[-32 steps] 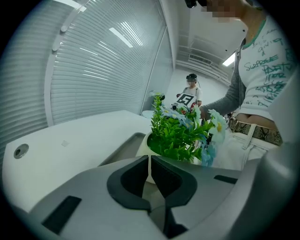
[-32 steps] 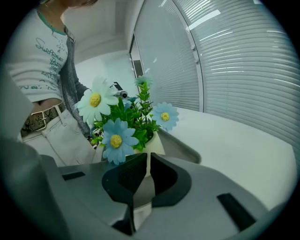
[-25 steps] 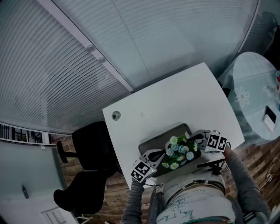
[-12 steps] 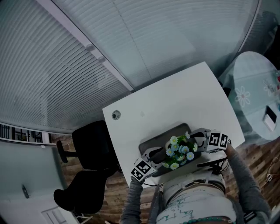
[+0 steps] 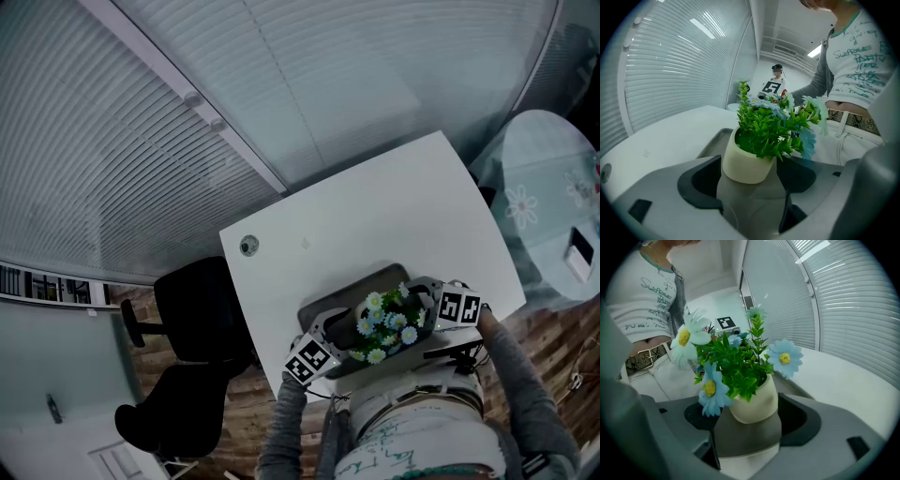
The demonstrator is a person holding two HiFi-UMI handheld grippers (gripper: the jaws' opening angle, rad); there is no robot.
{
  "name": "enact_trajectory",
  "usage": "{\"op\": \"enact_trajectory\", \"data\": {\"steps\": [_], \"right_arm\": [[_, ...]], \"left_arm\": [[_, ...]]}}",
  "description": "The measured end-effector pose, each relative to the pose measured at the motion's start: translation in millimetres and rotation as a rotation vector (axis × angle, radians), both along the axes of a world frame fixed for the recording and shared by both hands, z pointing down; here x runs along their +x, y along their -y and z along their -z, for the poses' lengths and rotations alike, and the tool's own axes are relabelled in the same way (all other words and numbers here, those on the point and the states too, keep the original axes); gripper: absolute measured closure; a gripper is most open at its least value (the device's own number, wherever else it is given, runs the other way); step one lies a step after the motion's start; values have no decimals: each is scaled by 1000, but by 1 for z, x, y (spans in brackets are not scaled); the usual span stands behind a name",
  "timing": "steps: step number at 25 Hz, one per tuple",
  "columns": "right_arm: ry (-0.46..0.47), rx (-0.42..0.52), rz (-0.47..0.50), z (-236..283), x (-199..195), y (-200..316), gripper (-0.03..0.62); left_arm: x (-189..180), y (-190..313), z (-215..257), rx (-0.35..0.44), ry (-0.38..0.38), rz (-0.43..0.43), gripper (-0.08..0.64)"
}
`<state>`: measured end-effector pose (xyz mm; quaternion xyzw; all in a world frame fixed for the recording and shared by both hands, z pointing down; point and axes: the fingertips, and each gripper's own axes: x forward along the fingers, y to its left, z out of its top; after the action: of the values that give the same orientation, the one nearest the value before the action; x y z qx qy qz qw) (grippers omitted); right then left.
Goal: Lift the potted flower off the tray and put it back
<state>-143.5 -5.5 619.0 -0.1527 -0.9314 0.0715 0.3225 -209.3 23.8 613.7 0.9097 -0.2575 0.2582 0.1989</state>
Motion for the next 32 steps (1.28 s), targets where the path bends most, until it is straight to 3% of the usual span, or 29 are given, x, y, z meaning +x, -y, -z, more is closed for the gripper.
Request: {"op": "enact_trajectory", "data": {"steps": [9,17,22,32], "right_arm": [[-12,17,27,-6,-6,-5,239],[-12,15,28,-8,-9,-5,230],[-5,7,29,-9,-10,-5,227],[25,20,10,-10,-11,-5,224]], "left_arm": [[19,6,-11,-9,34,-69,172],[21,8,-13,-12,12,-60,155],[29,10,-20,13,74,-86,129],[27,12,-22,57,32,-46,123]]}}
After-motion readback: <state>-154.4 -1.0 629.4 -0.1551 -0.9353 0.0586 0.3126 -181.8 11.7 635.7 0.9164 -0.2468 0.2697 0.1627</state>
